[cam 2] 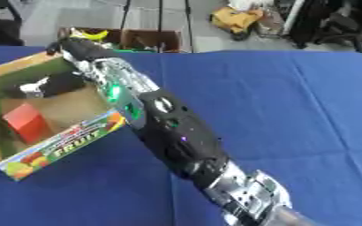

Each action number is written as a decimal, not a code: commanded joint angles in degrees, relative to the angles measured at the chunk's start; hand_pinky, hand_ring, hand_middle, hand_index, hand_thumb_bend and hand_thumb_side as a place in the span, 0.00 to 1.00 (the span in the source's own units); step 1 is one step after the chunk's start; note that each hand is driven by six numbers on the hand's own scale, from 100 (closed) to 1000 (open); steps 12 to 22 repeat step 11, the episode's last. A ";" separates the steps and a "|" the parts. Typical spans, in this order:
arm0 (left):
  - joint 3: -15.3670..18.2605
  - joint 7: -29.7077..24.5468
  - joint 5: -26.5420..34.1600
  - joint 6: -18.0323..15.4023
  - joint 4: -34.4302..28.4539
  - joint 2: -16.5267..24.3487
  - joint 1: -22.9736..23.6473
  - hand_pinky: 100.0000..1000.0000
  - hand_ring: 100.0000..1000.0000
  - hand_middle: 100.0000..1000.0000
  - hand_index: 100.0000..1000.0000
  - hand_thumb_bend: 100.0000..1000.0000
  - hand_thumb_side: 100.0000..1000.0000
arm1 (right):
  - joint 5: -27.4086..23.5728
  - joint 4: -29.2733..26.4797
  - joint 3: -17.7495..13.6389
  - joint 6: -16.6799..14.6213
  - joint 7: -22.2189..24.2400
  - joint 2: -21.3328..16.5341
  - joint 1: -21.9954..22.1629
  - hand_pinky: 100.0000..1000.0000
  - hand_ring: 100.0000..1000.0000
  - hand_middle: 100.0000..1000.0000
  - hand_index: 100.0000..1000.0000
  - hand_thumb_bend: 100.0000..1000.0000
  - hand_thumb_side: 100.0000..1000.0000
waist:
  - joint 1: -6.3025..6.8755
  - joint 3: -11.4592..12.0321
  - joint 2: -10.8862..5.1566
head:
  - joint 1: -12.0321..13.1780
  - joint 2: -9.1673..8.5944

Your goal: Pick up objects on the table and place them in the box.

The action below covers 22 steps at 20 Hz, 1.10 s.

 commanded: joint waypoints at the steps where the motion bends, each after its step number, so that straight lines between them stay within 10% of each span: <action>1: 0.69 0.93 -0.49 0.43 -1.12 1.11 0.13 0.70 0.84 0.83 0.99 0.00 1.00 | -7.94 -9.45 -3.28 1.16 -6.45 -5.44 -0.39 0.73 0.92 0.89 0.87 0.55 1.00 | 0.68 -0.50 -2.09 | 2.49 1.84; 6: 1.02 1.86 -0.96 1.07 -1.12 1.42 1.09 0.70 0.84 0.83 0.99 0.00 1.00 | -21.33 -20.15 -7.16 3.20 -19.10 -13.20 3.71 0.73 0.91 0.86 0.84 0.14 1.00 | 1.36 -2.06 -3.21 | 5.48 4.06; 11: 1.49 2.62 -1.47 1.71 -1.12 1.81 2.04 0.70 0.84 0.83 0.99 0.00 1.00 | -30.11 -30.18 -10.76 3.73 -27.10 -20.83 11.06 0.76 0.89 0.84 0.81 0.03 1.00 | 2.36 -4.08 -4.16 | 6.85 4.90; 22: 1.49 2.62 -1.47 1.71 -1.12 1.81 2.04 0.70 0.84 0.83 0.99 0.00 1.00 | -30.11 -30.18 -10.76 3.73 -27.10 -20.83 11.06 0.76 0.89 0.84 0.81 0.03 1.00 | 2.36 -4.08 -4.16 | 6.85 4.90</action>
